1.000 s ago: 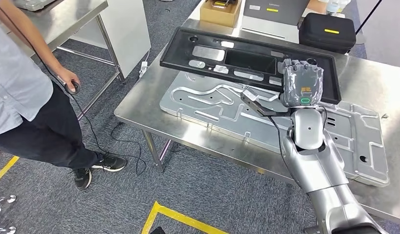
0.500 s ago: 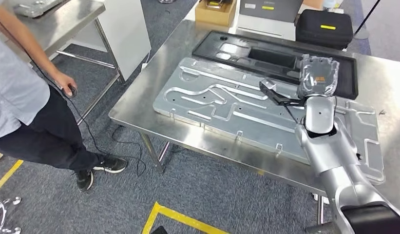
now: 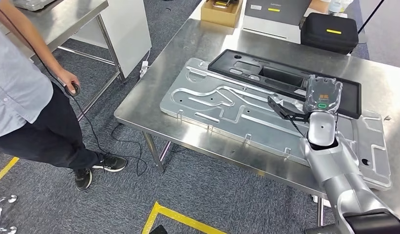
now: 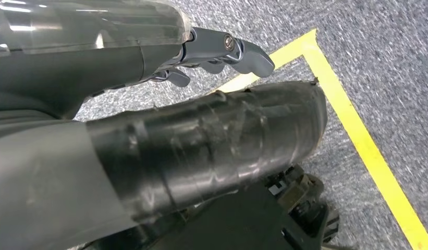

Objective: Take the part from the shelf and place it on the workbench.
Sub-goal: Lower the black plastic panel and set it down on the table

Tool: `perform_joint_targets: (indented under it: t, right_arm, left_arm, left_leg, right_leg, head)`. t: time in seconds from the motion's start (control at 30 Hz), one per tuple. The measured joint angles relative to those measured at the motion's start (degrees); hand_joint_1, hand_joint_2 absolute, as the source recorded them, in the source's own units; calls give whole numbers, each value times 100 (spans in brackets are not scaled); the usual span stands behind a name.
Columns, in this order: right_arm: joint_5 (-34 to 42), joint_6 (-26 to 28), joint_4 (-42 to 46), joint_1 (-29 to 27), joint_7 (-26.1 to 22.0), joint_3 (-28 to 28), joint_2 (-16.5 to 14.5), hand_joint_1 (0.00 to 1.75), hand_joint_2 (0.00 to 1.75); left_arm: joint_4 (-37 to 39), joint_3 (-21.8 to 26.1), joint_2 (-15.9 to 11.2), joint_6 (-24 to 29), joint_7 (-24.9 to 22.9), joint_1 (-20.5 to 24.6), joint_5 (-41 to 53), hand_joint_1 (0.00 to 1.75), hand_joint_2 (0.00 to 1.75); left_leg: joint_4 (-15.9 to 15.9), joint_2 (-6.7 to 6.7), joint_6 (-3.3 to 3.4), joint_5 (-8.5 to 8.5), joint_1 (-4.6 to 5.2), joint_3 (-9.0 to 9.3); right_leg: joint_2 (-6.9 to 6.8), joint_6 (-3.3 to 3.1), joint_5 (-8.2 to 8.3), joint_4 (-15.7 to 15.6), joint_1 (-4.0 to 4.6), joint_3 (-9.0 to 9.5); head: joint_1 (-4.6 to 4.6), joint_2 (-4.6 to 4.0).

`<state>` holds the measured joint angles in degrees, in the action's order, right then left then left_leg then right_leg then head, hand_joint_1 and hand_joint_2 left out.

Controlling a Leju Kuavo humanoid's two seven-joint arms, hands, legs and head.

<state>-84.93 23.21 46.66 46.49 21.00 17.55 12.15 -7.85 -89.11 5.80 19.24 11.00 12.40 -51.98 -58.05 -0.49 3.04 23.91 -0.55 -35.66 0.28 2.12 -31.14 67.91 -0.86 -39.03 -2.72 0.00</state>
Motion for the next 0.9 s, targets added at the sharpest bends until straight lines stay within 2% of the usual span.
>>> perform_joint_targets:
  t: [0.03, 0.07, 0.1, 0.13, 0.17, 0.23, 0.27, 0.3, 0.4, 0.47, 0.5, 0.57, 0.6, 0.63, 0.67, 0.73, 0.77, 0.83, 0.9]
  right_arm:
    - [-4, 0, -16, -72, 21, 0, 1, 16, 175]
    - [-8, -6, -33, -154, 38, 1, 1, 0, 175]
    - [-10, -16, -47, -243, 50, 4, -1, 0, 175]
    - [-13, -28, -59, -326, 60, 8, -5, 0, 175]
    - [-14, -44, -67, -391, 68, 15, -10, 0, 175]
    - [-17, -75, -73, -467, 93, 35, -26, 0, 175]
    - [-18, -88, -76, -493, 110, 49, -33, 0, 175]
    - [-19, -96, -78, -532, 126, 65, -40, 0, 175]
    - [-20, -96, -72, -704, 145, 138, -69, 0, 175]
    - [-20, -91, -47, -786, 145, 180, -100, 0, 175]
    - [-20, -85, -29, -818, 145, 200, -113, 0, 175]
    - [-21, -63, 19, -889, 135, 256, -128, 0, 175]
    - [-22, -72, 55, -927, 116, 283, -131, 0, 175]
    - [-22, -114, 100, -958, 74, 307, -132, 0, 175]
    - [-22, -202, 155, -982, 4, 320, -133, 0, 175]
    - [-20, -499, 276, -1012, -180, 338, -132, 0, 175]
    - [-16, -694, 343, -1024, -279, 342, -125, 0, 175]
    - [-7, -1096, 491, -1070, -446, 344, -88, 0, 175]
    - [8, -1414, 714, -1145, -580, 358, -13, 0, 87]
  left_arm:
    - [0, 0, 0, 4, -2, -3, -4, 0, 0]
    - [0, 0, 0, 9, -3, -6, -10, 0, 0]
    - [0, 0, 0, 15, -4, -8, -16, 0, 0]
    - [0, 0, 2, 22, -4, -9, -24, 0, 0]
    - [0, 0, 5, 27, -4, -10, -36, 0, 0]
    - [0, 0, 10, 45, -3, -7, -60, 0, 0]
    - [0, 0, 10, 56, -2, -6, -73, 0, 0]
    - [0, 0, 10, 66, -1, -9, -85, 0, 0]
    - [0, 0, 9, 84, 8, -22, -117, 0, 0]
    - [0, 0, 8, 89, 15, -23, -128, 0, 0]
    - [0, 0, 8, 90, 19, -26, -137, 0, 0]
    - [0, 0, 8, 92, 29, -48, -167, 0, 0]
    - [0, 0, 7, 96, 38, -65, -187, 0, 0]
    - [0, 0, 7, 100, 50, -82, -208, 0, 0]
    - [0, 0, 5, 107, 65, -92, -228, 0, 0]
    - [0, 2, -3, 127, 101, -99, -280, 0, 0]
    - [0, 7, -9, 142, 120, -101, -310, 0, 0]
    - [0, 24, -20, 172, 160, -120, -373, 0, 0]
    - [0, 50, -29, 196, 200, -152, -438, 0, 0]
  left_leg:
    - [-2, 0, 10, 6, 0, 2]
    - [-5, -1, 12, 13, -1, 5]
    - [-9, -4, 9, 22, -2, 11]
    - [-18, -7, 0, 35, -4, 20]
    - [-33, -11, -17, 53, -6, 31]
    - [-68, -13, -70, 93, 3, 40]
    - [-78, -13, -100, 105, 12, 40]
    - [-79, -13, -129, 112, 21, 42]
    - [-99, -10, -214, 155, 17, 53]
    - [-421, 2, -266, 375, 5, -75]
    - [-752, 9, -282, 556, -1, -220]
    - [-1497, 12, -299, 865, -6, -564]
    - [-1684, 13, -297, 892, -7, -651]
    - [-1652, 13, -286, 813, -5, -631]
    - [-1382, 13, -263, 641, -3, -492]
    - [-582, 15, -198, 309, 12, -76]
    - [-286, 17, -173, 225, 23, 75]
    - [-84, 19, -144, 211, 46, 173]
    - [-43, 24, -91, 170, 34, 183]
  right_leg:
    - [0, 21, -134, 364, -6, -197]
    - [-1, 38, -184, 610, -14, -343]
    - [-2, 48, -125, 660, -25, -394]
    - [-4, 52, 35, 488, -39, -331]
    - [-9, 51, 255, 136, -53, -171]
    - [-20, 23, 542, -590, -53, 177]
    - [-21, -5, 590, -786, -39, 276]
    - [-18, -36, 578, -852, -19, 312]
    - [-16, -153, 594, -868, -9, 336]
    - [-27, -241, 604, -889, -29, 354]
    - [-31, -269, 602, -890, -25, 358]
    - [-37, -293, 597, -887, -5, 362]
    - [-38, -297, 594, -886, 6, 367]
    - [-34, -299, 593, -885, 16, 376]
    - [-29, -299, 591, -885, 24, 388]
    - [-17, -286, 583, -878, 49, 404]
    - [-10, -267, 581, -877, 58, 406]
    - [-2, -209, 587, -885, 69, 408]
    - [1, -141, 584, -885, 59, 415]
  head:
    - [2, 0]
    - [1, 0]
    - [1, 0]
    - [1, 0]
    - [1, 0]
    - [1, 0]
    - [2, 0]
    - [3, 0]
    - [7, 0]
    - [10, 0]
    - [13, 0]
    - [14, 0]
    - [14, 0]
    - [14, 0]
    - [14, 0]
    - [13, 0]
    - [11, 0]
    - [10, 0]
    - [11, 0]
